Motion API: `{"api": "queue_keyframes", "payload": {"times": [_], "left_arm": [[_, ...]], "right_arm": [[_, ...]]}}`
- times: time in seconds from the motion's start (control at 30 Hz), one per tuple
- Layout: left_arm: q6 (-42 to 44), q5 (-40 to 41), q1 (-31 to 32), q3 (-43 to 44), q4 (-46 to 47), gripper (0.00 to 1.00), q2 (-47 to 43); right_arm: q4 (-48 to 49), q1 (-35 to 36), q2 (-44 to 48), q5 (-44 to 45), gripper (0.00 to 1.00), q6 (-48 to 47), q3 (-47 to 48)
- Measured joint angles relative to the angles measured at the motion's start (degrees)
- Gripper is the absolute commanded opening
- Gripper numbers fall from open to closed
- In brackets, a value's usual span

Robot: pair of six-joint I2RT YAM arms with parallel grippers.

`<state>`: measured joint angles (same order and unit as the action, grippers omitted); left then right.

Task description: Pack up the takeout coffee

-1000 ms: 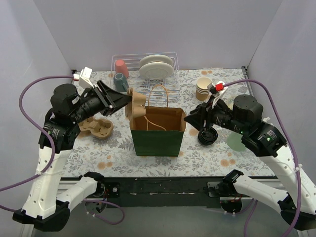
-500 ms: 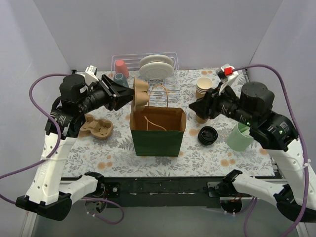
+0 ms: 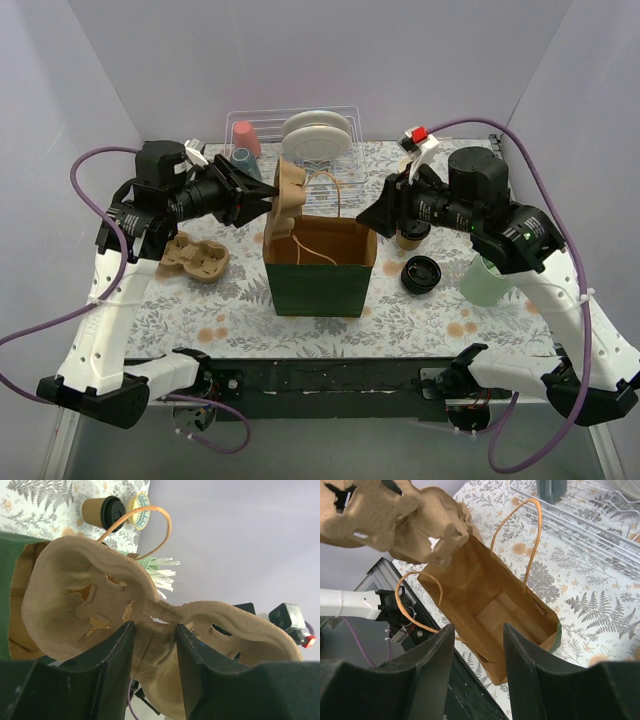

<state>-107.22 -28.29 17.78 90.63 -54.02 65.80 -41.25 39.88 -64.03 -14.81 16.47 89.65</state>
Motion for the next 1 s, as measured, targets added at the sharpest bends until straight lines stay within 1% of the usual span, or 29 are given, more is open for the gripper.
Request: {"api": "queue_keyframes", "payload": {"times": [0.1,0.13,0.27,0.57,0.77,0.9,1.0], "left_arm": [[0.5,0.4,0.4,-1.2,-1.3,0.21,-0.4],[0.8,0.6,0.7,-1.4,-1.8,0.19,-0.4],[1.4,3.5,2.9,-1.4,-3.8,0.18,0.4],[1.2,12.8,13.6,-0.5,-5.5,0.19,5.9],[0.4,17.5,18.6,2.4,-6.8,0.19,10.4],[0.5,20.0,19.8,5.0,-9.0,0.18,11.9],[0.7,21.6,20.2,7.8,-11.4,0.17,12.8]], "right_arm": [[0.7,0.0,-1.0,-0.3,0.51,0.3,-0.5],[0.8,0.0,-1.1,-0.3,0.51,0.4,-0.5],[0.8,0.0,-1.2,-0.3,0.51,1.3,-0.4],[0.3,0.0,-1.9,0.3,0.51,1.2,1.3],[2.0,0.0,1.0,-5.6,0.5,-1.7,-3.9],[3.3,0.0,3.0,-8.7,0.5,-3.3,-6.0],[3.7,0.0,4.5,-8.6,0.5,-4.0,-6.2]]}}
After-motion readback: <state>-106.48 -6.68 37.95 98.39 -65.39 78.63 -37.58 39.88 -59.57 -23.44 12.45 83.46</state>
